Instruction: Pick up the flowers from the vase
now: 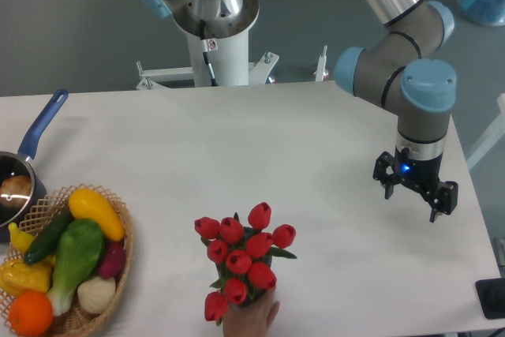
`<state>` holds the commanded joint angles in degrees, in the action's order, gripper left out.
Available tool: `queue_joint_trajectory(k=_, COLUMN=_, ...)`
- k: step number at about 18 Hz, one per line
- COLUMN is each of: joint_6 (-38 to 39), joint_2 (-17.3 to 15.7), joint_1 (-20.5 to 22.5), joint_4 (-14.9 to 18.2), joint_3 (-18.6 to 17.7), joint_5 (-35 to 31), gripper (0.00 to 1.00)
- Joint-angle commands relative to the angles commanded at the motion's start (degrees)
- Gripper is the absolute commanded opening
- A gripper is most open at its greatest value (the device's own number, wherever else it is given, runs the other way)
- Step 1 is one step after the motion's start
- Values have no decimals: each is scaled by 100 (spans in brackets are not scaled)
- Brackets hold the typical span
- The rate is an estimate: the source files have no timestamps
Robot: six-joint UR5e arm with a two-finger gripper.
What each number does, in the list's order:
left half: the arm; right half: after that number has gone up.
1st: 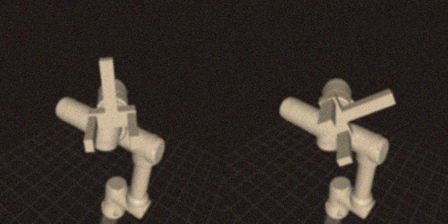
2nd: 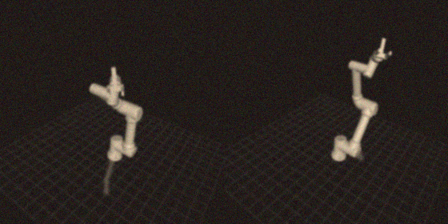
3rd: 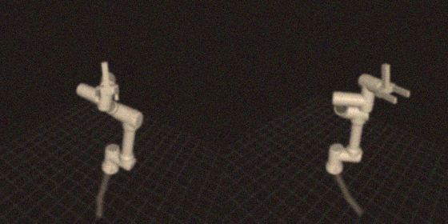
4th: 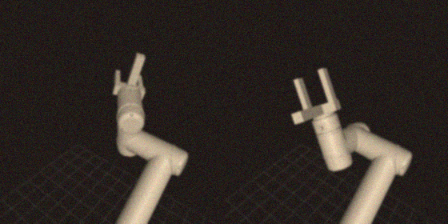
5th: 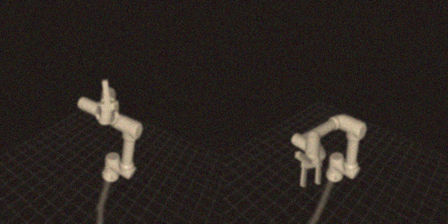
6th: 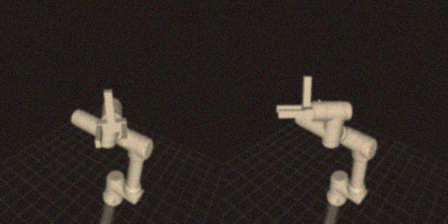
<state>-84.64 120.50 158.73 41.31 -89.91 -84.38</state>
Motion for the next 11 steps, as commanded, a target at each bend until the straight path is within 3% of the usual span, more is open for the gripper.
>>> queue_joint_trajectory(k=5, joint_6=18, joint_2=-53, joint_1=-26, joint_4=0, joint_3=-79, joint_5=0, gripper=100)
queue_joint_trajectory(k=9, joint_6=35, joint_2=-210, joint_1=-18, joint_4=-87, joint_3=-710, joint_5=9, gripper=100)
queue_joint_trajectory(k=11, joint_6=61, joint_2=-351, joint_1=-87, joint_4=-71, joint_3=-852, joint_5=0, gripper=100)
